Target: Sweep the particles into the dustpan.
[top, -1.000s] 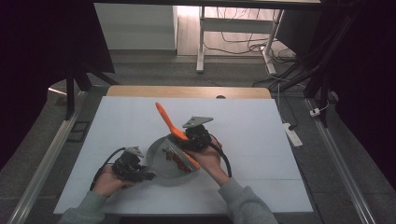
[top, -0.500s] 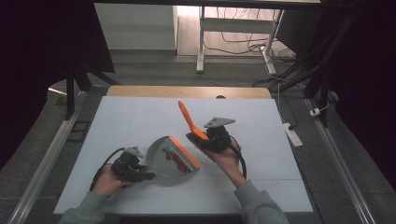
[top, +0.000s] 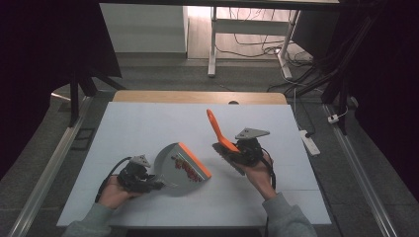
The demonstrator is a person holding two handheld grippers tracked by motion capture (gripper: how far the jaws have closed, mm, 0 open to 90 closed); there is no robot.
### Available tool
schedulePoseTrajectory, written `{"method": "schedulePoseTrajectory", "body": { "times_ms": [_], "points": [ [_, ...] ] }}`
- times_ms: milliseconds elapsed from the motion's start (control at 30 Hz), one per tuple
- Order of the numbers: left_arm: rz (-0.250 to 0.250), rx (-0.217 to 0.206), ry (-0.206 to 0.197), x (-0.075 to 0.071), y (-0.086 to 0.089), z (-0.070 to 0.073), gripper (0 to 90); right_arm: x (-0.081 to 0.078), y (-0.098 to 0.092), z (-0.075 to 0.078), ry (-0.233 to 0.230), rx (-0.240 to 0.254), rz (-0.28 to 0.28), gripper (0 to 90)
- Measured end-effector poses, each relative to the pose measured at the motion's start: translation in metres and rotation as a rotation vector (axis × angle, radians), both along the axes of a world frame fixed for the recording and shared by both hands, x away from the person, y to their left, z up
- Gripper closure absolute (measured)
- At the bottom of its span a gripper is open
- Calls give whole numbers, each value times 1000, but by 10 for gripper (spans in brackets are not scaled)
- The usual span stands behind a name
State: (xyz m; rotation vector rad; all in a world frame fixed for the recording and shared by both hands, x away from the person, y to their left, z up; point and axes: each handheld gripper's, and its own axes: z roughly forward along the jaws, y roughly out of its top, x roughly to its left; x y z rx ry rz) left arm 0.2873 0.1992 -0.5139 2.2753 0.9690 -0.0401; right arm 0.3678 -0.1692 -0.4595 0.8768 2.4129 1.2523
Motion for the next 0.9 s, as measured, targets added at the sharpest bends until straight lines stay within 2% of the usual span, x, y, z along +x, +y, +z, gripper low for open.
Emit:
{"method": "schedulePoseTrajectory", "body": {
  "times_ms": [367,567,900],
  "points": [
    [39,-30,-24,-6,4,4,616,-11,-28,2,-15,-15,24,705],
    [81,-48,-27,-9,7,5,616,-15,-43,3,-17,-16,16,705],
    [151,-88,-49,-15,13,9,616,-22,-61,3,5,-3,16,705]
  ]
}}
